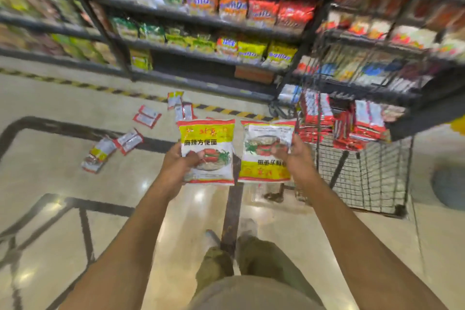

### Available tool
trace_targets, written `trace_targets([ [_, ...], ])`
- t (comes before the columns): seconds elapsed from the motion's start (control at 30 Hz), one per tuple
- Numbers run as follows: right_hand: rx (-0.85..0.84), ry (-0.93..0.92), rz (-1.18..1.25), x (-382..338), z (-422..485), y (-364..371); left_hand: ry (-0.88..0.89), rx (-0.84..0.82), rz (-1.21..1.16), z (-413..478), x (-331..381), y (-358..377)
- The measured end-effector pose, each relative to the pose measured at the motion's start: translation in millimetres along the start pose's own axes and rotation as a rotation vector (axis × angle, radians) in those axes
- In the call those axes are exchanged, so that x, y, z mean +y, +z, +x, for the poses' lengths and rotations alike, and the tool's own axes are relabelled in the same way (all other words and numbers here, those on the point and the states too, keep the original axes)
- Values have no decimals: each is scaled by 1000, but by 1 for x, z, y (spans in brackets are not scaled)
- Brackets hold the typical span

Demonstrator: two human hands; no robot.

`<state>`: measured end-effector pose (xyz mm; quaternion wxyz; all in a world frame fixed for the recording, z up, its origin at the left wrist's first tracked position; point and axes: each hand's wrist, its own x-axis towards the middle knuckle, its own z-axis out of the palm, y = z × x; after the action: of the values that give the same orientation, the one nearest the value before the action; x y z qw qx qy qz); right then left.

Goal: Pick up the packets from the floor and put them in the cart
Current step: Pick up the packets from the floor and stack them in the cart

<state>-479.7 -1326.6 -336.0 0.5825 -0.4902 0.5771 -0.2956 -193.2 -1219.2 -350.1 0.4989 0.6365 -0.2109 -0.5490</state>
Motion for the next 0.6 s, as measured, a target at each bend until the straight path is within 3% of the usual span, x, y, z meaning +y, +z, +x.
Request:
trace_targets([
  [0.3, 208, -39, 138, -7, -41, -137, -9, -207, 65, -20, 29, 144],
  [0.43, 291, -32, 160, 6, -26, -208, -18, -240, 111, -6, 26, 222],
  [0.6, 270, 23, 188, 31, 12, -302, -72, -205, 106, 17, 13, 324],
])
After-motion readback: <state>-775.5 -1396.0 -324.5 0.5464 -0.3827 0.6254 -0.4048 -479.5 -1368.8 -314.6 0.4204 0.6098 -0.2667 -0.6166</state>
